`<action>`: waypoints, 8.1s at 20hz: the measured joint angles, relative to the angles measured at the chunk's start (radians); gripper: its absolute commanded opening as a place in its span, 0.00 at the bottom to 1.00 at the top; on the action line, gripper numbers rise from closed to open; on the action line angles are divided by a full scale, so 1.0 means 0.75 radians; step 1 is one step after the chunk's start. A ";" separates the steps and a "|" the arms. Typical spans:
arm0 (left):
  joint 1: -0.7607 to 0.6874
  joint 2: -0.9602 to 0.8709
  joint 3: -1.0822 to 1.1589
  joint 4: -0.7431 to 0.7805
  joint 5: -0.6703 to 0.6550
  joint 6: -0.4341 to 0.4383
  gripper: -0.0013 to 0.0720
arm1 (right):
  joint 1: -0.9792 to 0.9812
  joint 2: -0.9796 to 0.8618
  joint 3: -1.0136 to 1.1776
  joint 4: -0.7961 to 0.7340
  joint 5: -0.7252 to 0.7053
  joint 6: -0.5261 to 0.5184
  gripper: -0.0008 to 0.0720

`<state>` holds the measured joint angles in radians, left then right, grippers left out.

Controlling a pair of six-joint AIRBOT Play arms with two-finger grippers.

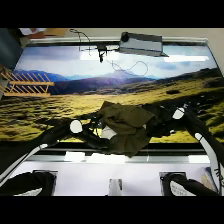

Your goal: Fold the shirts.

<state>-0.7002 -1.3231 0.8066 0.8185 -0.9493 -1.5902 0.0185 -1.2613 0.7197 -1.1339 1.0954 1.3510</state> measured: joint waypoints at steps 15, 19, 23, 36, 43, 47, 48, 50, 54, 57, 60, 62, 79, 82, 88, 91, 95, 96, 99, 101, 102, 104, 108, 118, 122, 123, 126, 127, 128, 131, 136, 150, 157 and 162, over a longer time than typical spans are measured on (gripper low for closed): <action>0.307 0.482 1.182 0.111 0.272 0.227 0.07 | 0.013 0.880 0.847 0.176 -0.279 0.051 0.09; 0.315 0.507 1.293 0.148 0.242 0.255 0.07 | 0.015 0.955 0.887 0.174 -0.261 0.161 0.09; 0.317 0.497 1.315 0.346 0.014 0.124 0.07 | 0.015 0.964 0.899 0.045 -0.045 0.398 0.09; 0.124 0.479 1.262 0.621 -0.347 -0.103 0.07 | 0.014 0.866 1.025 0.014 0.721 0.721 0.09; 0.102 0.475 1.379 0.758 -0.373 -0.203 0.07 | 0.015 0.800 1.153 0.040 0.819 0.906 0.09; 0.174 0.271 1.340 0.853 -0.479 -0.191 0.07 | 0.015 0.659 0.984 -0.008 0.797 0.812 0.09; 0.191 0.195 1.319 0.866 -0.489 -0.172 0.07 | 0.015 0.613 0.896 -0.027 0.739 0.777 0.09; 0.224 0.032 1.293 0.894 -0.462 -0.139 0.07 | 0.015 0.510 0.719 -0.048 0.536 0.727 0.09; 0.293 -0.272 1.273 0.889 -0.287 -0.110 0.07 | 0.015 0.200 0.524 -0.060 -0.023 0.669 0.09; 0.326 -0.421 1.268 0.810 -0.186 -0.103 0.07 | 0.015 -0.014 0.477 -0.046 -0.335 0.652 0.09; 0.331 -0.483 1.266 0.745 -0.173 -0.077 0.07 | 0.014 -0.111 0.462 -0.018 -0.458 0.621 0.09; 0.331 -0.467 1.266 0.720 -0.240 -0.036 0.07 | 0.013 -0.095 0.462 -0.011 -0.439 0.535 0.09; -0.081 -0.139 0.691 0.765 -0.604 -0.155 0.07 | 0.012 0.398 0.045 -0.286 0.346 0.404 0.09; -0.095 -0.133 0.588 0.782 -0.534 -0.212 0.07 | 0.012 0.403 -0.055 -0.231 0.327 0.409 0.09; -0.104 -0.138 0.463 0.677 -0.443 -0.260 0.79 | 0.011 0.405 -0.175 -0.189 0.243 0.421 0.77; -0.093 -0.127 0.446 0.641 -0.459 -0.271 0.94 | 0.012 0.427 -0.154 -0.176 0.245 0.348 0.94; -0.018 -0.039 0.499 0.631 -0.487 -0.271 0.94 | 0.012 0.454 -0.012 -0.217 0.312 0.244 0.95; 0.008 -0.009 0.521 0.633 -0.494 -0.271 0.94 | 0.012 0.456 0.026 -0.226 0.310 0.232 0.95; 0.094 0.086 0.586 0.645 -0.494 -0.271 0.92 | 0.012 0.439 0.090 -0.267 0.302 0.222 0.95; 0.144 0.127 0.607 0.650 -0.495 -0.271 0.93 | 0.012 0.388 0.107 -0.289 0.289 0.225 0.95; 0.163 0.139 0.614 0.652 -0.494 -0.271 0.93 | 0.012 0.348 0.112 -0.294 0.278 0.227 0.95; 0.184 0.155 0.623 0.653 -0.494 -0.270 0.93 | 0.012 0.259 0.122 -0.305 0.274 0.226 0.93; 0.203 0.168 0.629 0.670 -0.493 -0.241 0.93 | 0.012 0.166 0.220 -0.271 0.300 0.205 0.90; 0.210 0.169 0.631 0.774 -0.486 -0.221 0.92 | -0.519 0.095 0.686 -0.098 0.385 0.194 0.96; 0.211 0.168 0.631 0.788 -0.445 -0.220 0.93 | -0.683 0.082 0.430 -0.001 0.439 0.080 0.96; 0.211 0.168 0.631 0.789 -0.436 -0.220 0.93 | -0.698 0.082 0.344 0.074 0.460 0.010 0.96; 0.211 0.167 0.631 0.793 -0.421 -0.220 0.93 | -0.724 0.080 0.137 0.247 0.480 -0.186 0.96; 0.211 0.166 0.631 0.793 -0.416 -0.220 0.93 | -0.729 0.080 0.083 0.270 0.481 -0.230 0.96; 0.211 0.166 0.631 0.794 -0.411 -0.220 0.93 | -0.732 0.080 0.040 0.284 0.481 -0.267 0.96; 0.211 0.160 0.631 0.794 -0.402 -0.220 0.92 | -0.738 0.080 -0.047 0.276 0.459 -0.334 0.96; 0.211 0.152 0.631 0.794 -0.396 -0.221 0.92 | -0.740 0.078 -0.157 0.243 0.374 -0.390 0.96; 0.211 0.151 0.631 0.794 -0.419 -0.300 0.91 | -0.505 -0.107 -0.217 0.372 0.200 -0.443 0.53; 0.211 0.151 0.631 0.794 -0.454 -0.318 0.91 | -0.317 -0.139 -0.026 0.353 -0.089 -0.304 0.09; 0.211 0.151 0.631 0.816 -0.458 -0.319 0.85 | -0.348 -0.140 0.337 0.379 -0.244 -0.154 0.09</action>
<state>-0.5423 -1.2098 1.2797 1.4307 -1.2930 -1.8297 -0.2424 -1.3663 0.9726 -0.8494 0.9127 1.2354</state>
